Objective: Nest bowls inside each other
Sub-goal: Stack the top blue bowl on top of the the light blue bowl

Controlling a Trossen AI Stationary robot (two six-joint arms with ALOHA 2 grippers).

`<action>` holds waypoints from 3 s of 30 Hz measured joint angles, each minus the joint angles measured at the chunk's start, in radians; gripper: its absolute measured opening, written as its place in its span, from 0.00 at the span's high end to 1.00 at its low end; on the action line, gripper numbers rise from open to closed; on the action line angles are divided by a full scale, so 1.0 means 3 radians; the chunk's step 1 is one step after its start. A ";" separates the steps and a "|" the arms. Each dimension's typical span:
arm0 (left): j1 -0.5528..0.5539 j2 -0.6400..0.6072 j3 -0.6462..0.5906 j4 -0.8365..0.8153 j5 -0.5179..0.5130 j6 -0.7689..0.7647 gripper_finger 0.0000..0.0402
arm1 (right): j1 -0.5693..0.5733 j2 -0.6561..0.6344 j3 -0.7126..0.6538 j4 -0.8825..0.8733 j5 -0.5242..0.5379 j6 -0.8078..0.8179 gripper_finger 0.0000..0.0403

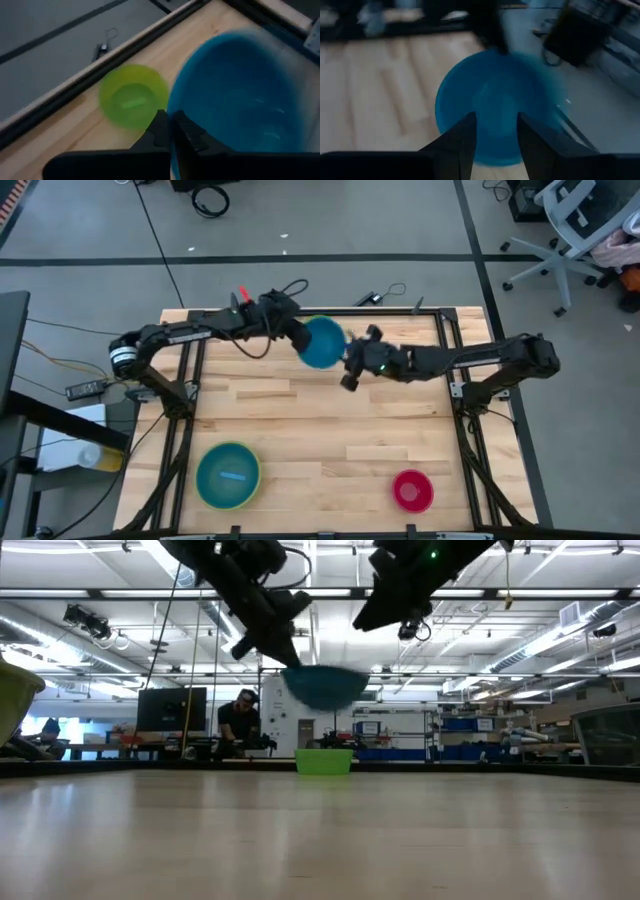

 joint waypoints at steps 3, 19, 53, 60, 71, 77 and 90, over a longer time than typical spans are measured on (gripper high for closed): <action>0.0048 -0.0191 0.0006 -0.0249 0.0005 0.0062 1.00 | -0.0107 -0.0189 0.0001 -0.0193 0.0102 0.0288 0.64; -0.0082 -0.0465 -0.0150 -0.0997 -0.0053 0.0053 1.00 | -0.0768 -0.0610 -0.0003 -0.0960 -0.0461 0.1228 0.64; 0.1479 -0.1055 -0.1321 -0.1614 0.0008 -0.0282 0.50 | -0.0968 0.0051 -0.0009 -0.1179 -0.1400 0.2199 0.63; 0.1862 -0.1040 -0.1321 -0.1403 0.0036 -0.0300 0.31 | -0.0979 0.0053 -0.0009 -0.1171 -0.1397 0.2195 0.63; 0.1816 -0.0585 -0.1321 -0.1274 0.0075 -0.0645 0.35 | -0.0988 0.0053 -0.0009 -0.1172 -0.1399 0.2190 0.63; 0.1654 -0.0501 -0.1321 -0.1126 0.0310 -0.0630 0.39 | -0.0988 0.0053 -0.0009 -0.1175 -0.1399 0.2144 0.63; 0.0957 -0.0519 -0.1321 -0.0488 0.0830 -0.0527 0.42 | -0.1048 0.0053 -0.0009 -0.1179 -0.1414 0.2076 0.63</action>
